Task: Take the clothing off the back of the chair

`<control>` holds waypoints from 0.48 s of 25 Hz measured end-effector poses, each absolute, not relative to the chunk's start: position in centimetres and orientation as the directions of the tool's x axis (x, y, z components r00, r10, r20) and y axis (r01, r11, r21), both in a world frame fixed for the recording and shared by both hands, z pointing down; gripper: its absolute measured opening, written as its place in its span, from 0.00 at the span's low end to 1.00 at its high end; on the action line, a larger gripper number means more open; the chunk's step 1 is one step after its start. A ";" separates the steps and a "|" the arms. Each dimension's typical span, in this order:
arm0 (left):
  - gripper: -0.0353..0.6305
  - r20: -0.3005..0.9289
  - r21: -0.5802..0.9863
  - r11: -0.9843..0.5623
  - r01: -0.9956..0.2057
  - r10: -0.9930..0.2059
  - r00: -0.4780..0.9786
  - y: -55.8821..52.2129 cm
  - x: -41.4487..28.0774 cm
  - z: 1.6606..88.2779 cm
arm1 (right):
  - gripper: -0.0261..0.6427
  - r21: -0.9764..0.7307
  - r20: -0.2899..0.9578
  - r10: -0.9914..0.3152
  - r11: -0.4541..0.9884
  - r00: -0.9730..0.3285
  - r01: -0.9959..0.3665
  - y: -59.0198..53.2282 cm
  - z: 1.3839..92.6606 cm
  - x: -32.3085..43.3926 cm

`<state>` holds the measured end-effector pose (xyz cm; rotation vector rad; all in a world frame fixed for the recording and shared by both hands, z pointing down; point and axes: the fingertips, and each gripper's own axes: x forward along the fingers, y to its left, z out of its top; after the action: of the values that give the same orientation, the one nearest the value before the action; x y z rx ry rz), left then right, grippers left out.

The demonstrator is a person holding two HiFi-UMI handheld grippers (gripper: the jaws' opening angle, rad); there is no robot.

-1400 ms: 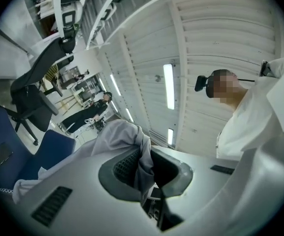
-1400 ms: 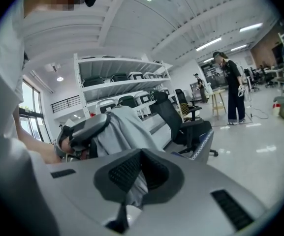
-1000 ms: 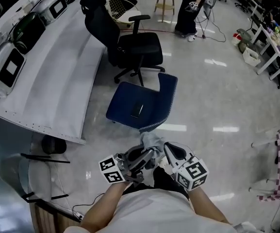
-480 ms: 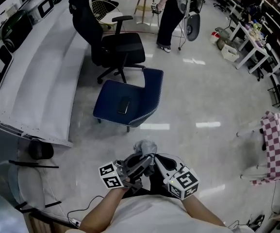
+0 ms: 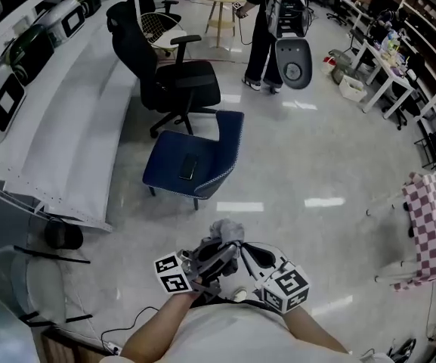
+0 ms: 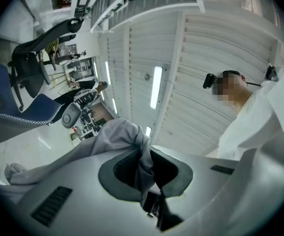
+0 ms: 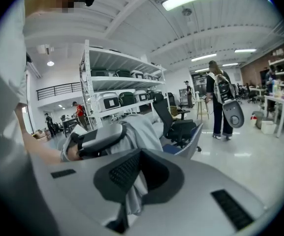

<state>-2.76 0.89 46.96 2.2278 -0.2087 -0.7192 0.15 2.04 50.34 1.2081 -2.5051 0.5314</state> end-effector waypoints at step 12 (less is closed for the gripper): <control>0.11 -0.435 0.728 -0.685 -0.005 -0.468 0.769 8.3 0.8 44.9 | 0.06 -0.260 0.354 -0.644 0.628 -0.678 -0.733 8.6 50.1 5.9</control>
<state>0.79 8.25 44.95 2.2137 -0.3510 -0.7961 5.93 8.57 50.13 1.1284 -2.6237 0.5701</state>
